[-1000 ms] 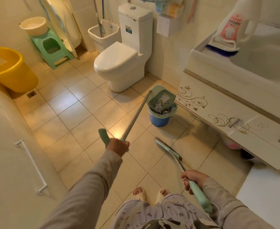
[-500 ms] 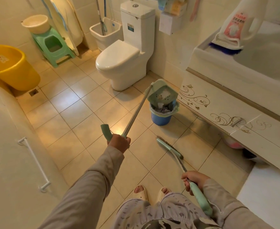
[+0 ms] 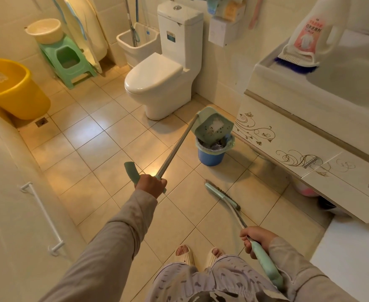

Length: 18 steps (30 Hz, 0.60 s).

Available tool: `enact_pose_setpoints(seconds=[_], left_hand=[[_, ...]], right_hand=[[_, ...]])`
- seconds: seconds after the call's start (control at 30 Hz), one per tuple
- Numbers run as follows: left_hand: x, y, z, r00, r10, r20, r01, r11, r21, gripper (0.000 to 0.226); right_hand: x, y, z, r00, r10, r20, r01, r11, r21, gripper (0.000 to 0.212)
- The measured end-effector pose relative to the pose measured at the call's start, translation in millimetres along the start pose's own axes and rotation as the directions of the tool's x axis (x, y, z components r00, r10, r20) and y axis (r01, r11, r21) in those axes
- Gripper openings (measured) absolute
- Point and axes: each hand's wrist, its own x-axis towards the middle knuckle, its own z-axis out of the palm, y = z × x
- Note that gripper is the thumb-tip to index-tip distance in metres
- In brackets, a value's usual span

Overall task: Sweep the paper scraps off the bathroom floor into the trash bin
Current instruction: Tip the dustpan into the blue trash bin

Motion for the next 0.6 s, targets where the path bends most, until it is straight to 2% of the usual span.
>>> enact_pose_setpoints(seconds=[0.17,0.23,0.27,0.33,0.4,0.5,0.53,0.6], left_hand=[[-2.9,1.9,-4.9,0.998,-0.069,-0.008,0.066,0.973,-0.220,0.041],[-1.8,2.0,-7.7,0.993,-0.119,-0.002,0.109,0.915,-0.388,0.044],[-0.5,0.5,-8.5,0.985,-0.171,0.015,0.156,0.853,-0.498,0.045],[1.6,-2.9,-11.6,0.954,-0.282,0.102,0.262,0.617,-0.742,0.041],[2.7,-4.9,-15.1,0.924,-0.322,0.207,0.308,0.306,-0.901,0.036],[3.1,-10.1,-18.6,0.877,-0.307,0.368,0.347,-0.123,-0.930,0.035],[2.3,-13.6,-16.8,0.858,-0.302,0.415,0.362,-0.217,-0.907,0.034],[-2.4,-21.6,-7.9,0.819,-0.299,0.490,0.420,-0.270,-0.866,0.034]], right_hand=[[2.9,0.2,-0.6,1.000,0.020,-0.004,-0.020,1.000,0.016,0.035],[2.7,0.3,0.1,1.000,0.020,-0.002,-0.020,1.000,0.023,0.037],[2.6,0.4,0.6,1.000,0.021,-0.001,-0.021,1.000,0.022,0.037],[2.2,-1.0,1.8,1.000,0.017,-0.001,-0.017,1.000,0.017,0.035],[1.1,-4.2,3.9,1.000,0.016,0.003,-0.016,1.000,0.021,0.030],[2.1,-8.8,5.0,1.000,0.021,0.015,-0.021,0.999,0.033,0.029],[2.8,-10.0,5.2,1.000,0.024,0.019,-0.025,0.999,0.034,0.029],[3.9,-12.4,5.8,0.999,0.031,0.026,-0.032,0.999,0.037,0.028]])
